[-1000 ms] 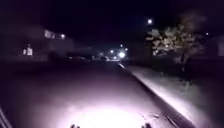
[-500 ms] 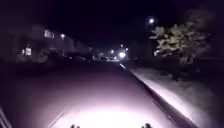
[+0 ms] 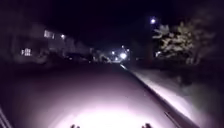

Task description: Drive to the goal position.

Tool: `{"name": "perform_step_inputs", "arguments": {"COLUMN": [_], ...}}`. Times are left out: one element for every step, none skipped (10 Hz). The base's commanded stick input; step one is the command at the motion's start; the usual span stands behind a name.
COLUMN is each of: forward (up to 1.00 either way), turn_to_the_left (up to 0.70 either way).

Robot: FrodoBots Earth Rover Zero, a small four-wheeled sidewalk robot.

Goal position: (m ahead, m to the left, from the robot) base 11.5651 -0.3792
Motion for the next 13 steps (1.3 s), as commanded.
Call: {"name": "perform_step_inputs", "arguments": {"forward": [0.7, 0.7, 0.7, 0.7, 0.7, 0.7, 0.7, 0.7, 0.7, 0.7, 0.7, 0.7, 0.7], "turn_to_the_left": [0.0, 0.0, 0.0, 0.0, 0.0, 0.0, 0.0, 0.0, 0.0, 0.0, 0.0, 0.0, 0.0]}}
